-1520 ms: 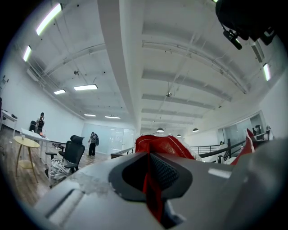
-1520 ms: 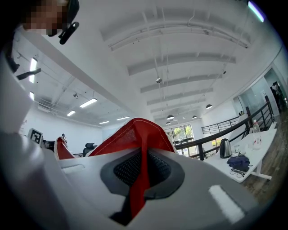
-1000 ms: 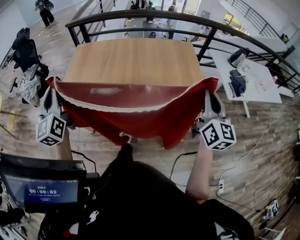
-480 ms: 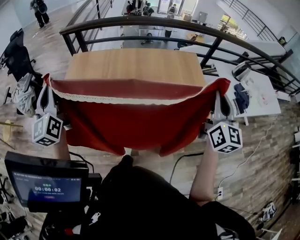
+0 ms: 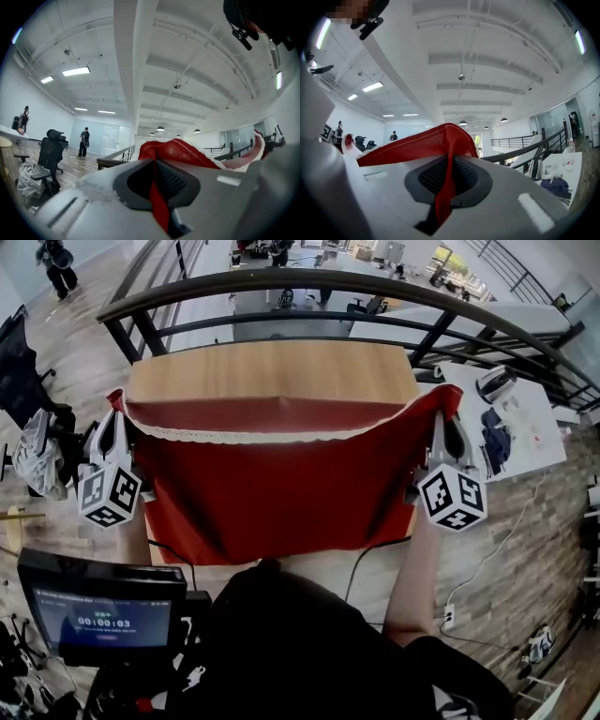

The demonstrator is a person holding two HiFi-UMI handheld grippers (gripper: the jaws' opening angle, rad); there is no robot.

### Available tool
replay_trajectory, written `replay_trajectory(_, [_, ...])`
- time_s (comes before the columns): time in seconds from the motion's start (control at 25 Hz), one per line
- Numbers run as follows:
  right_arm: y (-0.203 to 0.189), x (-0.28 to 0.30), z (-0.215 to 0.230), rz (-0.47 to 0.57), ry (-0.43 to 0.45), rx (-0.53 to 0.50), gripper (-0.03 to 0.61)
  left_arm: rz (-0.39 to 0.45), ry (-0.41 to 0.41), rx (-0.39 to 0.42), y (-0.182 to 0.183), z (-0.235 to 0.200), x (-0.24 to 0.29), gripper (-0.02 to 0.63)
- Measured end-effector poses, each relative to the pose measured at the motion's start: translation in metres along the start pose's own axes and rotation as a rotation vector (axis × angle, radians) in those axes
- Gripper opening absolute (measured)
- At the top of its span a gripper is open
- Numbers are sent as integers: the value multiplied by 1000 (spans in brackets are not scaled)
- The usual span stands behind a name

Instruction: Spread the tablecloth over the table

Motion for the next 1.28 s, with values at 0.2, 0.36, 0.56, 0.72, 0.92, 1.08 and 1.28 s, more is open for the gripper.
replay_trajectory(0.2, [-8, 34, 2, -12, -66, -13, 17, -27, -54, -27, -16, -9, 47, 17])
replay_trajectory(0.36, [-33, 93, 4, -32, -97, -13, 17, -68, -68, -61, -50, -20, 113, 17])
replay_trajectory(0.56, [-46, 132, 0, -53, -100, -18, 17, -99, -69, -39, -66, -25, 152, 17])
replay_trajectory(0.72, [-64, 165, 16, -71, -84, -35, 15, -111, -57, -2, -81, -17, 182, 17])
replay_trajectory(0.92, [-111, 217, 34, -133, -34, -40, 14, -172, -43, 60, -111, -14, 220, 17])
replay_trajectory(1.08, [-140, 259, 50, -157, -35, -41, 14, -223, 3, 59, -144, -34, 258, 17])
replay_trajectory(1.28, [-197, 331, 58, -209, -47, -137, 14, -289, 16, 154, -202, -50, 320, 17])
Point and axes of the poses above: the fingertips, and each gripper's own axes: x forward along the fingers, z to its right, y out of its top, the point moved 5 cm from there along -x, backward along the fingers, and after that the axes turned 6 degrees about z, right-handed, at the moved point
